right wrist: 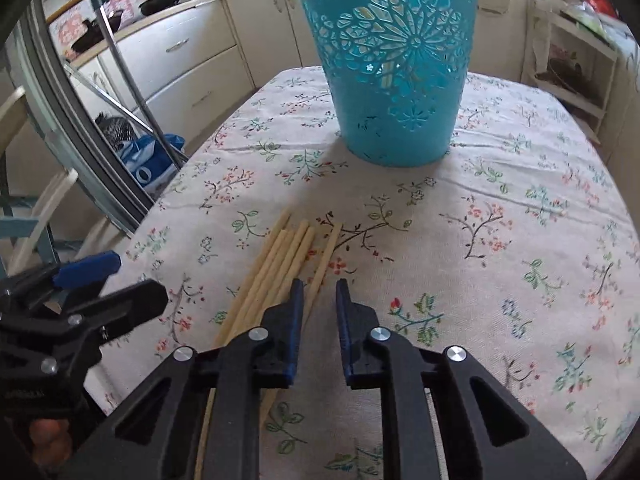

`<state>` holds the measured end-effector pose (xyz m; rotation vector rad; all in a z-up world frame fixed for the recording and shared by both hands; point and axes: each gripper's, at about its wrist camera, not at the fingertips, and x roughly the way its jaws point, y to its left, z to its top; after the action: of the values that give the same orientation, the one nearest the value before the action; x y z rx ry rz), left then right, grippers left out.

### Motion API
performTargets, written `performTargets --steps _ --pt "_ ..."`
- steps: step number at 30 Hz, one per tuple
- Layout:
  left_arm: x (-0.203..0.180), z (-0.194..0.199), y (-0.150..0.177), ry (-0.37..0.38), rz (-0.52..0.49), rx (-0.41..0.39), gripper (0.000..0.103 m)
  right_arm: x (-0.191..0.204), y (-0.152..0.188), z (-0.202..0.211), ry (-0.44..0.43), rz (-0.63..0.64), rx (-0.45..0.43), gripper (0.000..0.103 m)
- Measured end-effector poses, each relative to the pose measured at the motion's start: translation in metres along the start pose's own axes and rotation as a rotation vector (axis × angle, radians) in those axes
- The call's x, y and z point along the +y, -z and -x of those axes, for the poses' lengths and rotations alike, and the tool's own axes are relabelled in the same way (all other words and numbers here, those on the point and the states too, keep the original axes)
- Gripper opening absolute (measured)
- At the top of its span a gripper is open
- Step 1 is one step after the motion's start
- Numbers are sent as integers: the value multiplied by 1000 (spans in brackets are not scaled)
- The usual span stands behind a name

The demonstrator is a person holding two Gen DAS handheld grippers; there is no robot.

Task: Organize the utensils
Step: 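Move both open tools back down to the chopstick bundle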

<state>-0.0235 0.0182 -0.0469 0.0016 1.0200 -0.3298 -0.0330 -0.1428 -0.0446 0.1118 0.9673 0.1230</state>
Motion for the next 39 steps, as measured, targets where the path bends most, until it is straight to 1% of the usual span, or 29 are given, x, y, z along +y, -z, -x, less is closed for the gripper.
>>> performTargets --steps 4,9,12,15,19,23,26,29,30,31,32,34,35,36,37,39 --pt "-14 -14 -6 -12 -55 24 81 -15 6 6 47 47 17 14" --pt "-28 -34 -14 -34 -91 48 81 -48 17 20 61 3 8 14" --pt "-31 -41 -17 -72 -101 51 81 -60 21 25 47 -36 -6 14" --pt "-30 -44 -19 -93 -100 53 81 -62 21 26 41 -52 -14 14" --pt "-27 -45 -24 -121 -103 57 81 -63 21 26 27 -63 -19 17" --pt "-28 -51 -25 -139 -127 69 81 -63 19 25 24 -80 -21 17" --pt "-29 -52 -26 -134 -128 67 81 -62 17 23 28 -86 -22 17" --pt "-28 -52 -28 -126 -144 51 72 -58 16 21 32 -63 -25 17" --pt "-29 -51 -29 -120 -150 49 65 -56 16 20 25 -46 -23 17" --pt "-30 -51 -30 -112 -160 46 56 -53 16 19 12 -18 -18 14" --pt "-32 -50 -31 -105 -169 46 52 -51 16 19 8 13 -13 12" --pt "-33 -50 -33 -81 -192 50 32 -50 15 19 4 58 1 12" --pt "-34 -51 -35 -57 -199 55 28 -53 14 19 -2 59 10 12" --pt "-33 -50 -36 -11 -195 59 22 -57 13 19 5 47 18 12" --pt "-32 -51 -36 3 -189 63 22 -62 12 19 15 26 22 12" --pt "-33 -52 -37 1 -190 69 22 -70 9 18 -1 -20 31 12"
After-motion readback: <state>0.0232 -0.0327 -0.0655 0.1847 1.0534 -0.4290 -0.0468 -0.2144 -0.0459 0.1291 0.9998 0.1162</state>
